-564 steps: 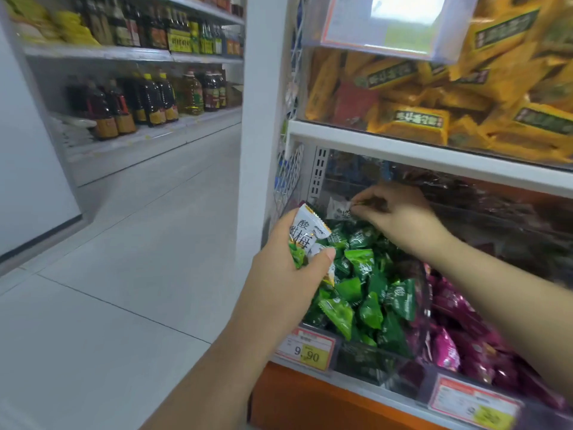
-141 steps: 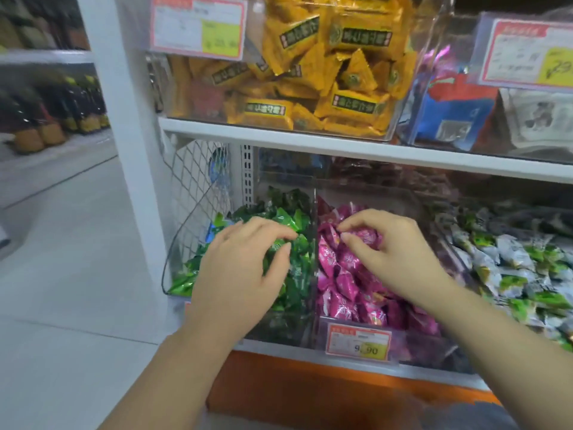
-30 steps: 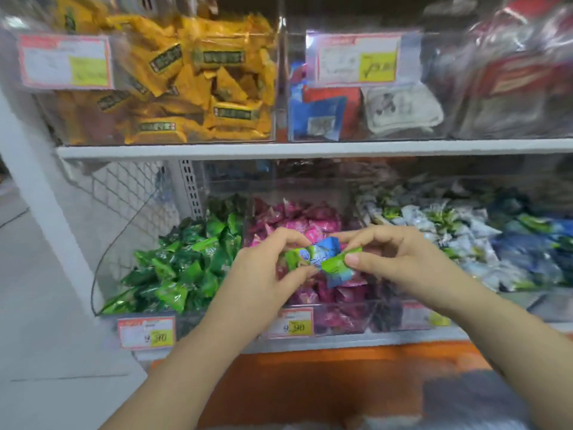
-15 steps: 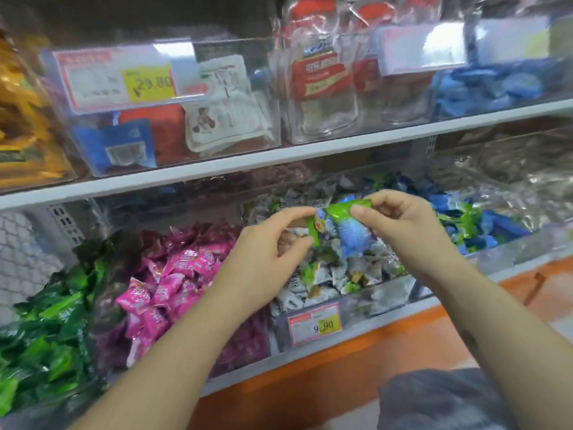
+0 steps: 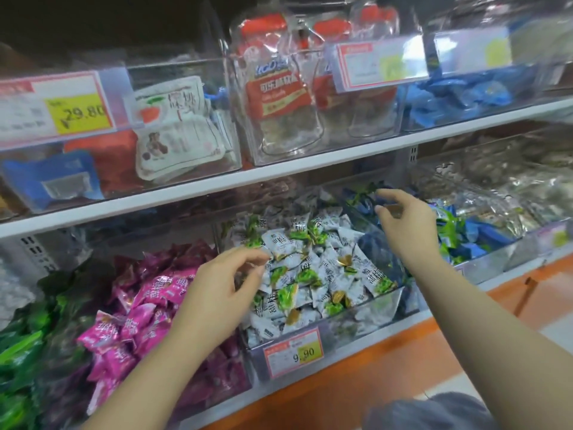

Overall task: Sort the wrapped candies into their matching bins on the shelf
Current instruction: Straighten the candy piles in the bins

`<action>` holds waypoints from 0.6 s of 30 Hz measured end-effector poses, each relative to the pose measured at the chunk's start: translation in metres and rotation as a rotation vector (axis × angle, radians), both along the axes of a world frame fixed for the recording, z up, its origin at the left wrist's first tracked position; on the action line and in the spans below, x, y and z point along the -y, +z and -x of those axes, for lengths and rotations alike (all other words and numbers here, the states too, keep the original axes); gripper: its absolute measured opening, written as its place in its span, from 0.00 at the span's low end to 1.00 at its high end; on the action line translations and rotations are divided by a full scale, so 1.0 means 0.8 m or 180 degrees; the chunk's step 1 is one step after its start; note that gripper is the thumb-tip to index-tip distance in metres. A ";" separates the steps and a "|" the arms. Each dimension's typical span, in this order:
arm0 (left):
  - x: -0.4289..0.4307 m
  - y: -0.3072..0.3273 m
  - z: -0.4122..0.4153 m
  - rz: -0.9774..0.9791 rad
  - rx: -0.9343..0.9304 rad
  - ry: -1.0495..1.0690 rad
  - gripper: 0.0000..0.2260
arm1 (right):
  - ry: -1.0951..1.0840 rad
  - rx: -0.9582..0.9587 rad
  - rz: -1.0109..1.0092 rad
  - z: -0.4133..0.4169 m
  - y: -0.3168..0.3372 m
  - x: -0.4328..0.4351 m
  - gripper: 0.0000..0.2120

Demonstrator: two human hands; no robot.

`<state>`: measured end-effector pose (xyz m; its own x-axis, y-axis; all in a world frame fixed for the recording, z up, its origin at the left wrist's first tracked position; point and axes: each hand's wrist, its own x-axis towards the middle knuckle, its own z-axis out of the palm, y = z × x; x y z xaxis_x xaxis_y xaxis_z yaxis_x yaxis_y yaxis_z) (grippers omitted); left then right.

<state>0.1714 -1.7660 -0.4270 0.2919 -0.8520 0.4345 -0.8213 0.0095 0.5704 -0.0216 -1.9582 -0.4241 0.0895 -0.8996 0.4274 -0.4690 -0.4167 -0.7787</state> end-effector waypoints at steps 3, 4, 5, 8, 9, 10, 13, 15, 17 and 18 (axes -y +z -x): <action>-0.009 0.002 -0.003 -0.0003 0.0051 0.0005 0.10 | 0.0275 -0.0153 0.0205 -0.013 0.006 -0.030 0.11; -0.014 0.002 -0.005 -0.0010 0.0115 0.0013 0.10 | 0.0377 -0.0189 0.0256 -0.021 0.010 -0.041 0.10; -0.020 0.003 -0.009 -0.0013 0.0193 0.0036 0.11 | 0.0483 -0.0202 0.0294 -0.031 0.014 -0.052 0.09; -0.048 0.003 -0.027 0.0000 0.0296 0.0180 0.09 | 0.0859 -0.0221 0.0406 -0.071 0.027 -0.088 0.06; -0.060 0.003 -0.036 -0.0004 0.0336 0.0260 0.09 | 0.1029 -0.0253 0.0422 -0.087 0.029 -0.101 0.06; -0.072 0.004 -0.045 -0.0007 0.0374 0.0338 0.09 | 0.1208 -0.0298 0.0408 -0.102 0.031 -0.115 0.05; -0.111 0.006 -0.074 0.0021 0.0323 0.0558 0.08 | 0.1709 -0.0392 0.0332 -0.151 0.031 -0.151 0.06; -0.137 0.007 -0.093 0.0078 0.0272 0.0714 0.08 | 0.1998 -0.0421 0.0305 -0.182 0.031 -0.171 0.05; -0.159 0.008 -0.112 0.0087 0.0230 0.0869 0.08 | 0.2189 -0.0488 0.0279 -0.213 0.029 -0.191 0.06; -0.169 0.008 -0.123 0.0060 0.0233 0.0935 0.08 | 0.2261 -0.0499 0.0256 -0.228 0.028 -0.200 0.06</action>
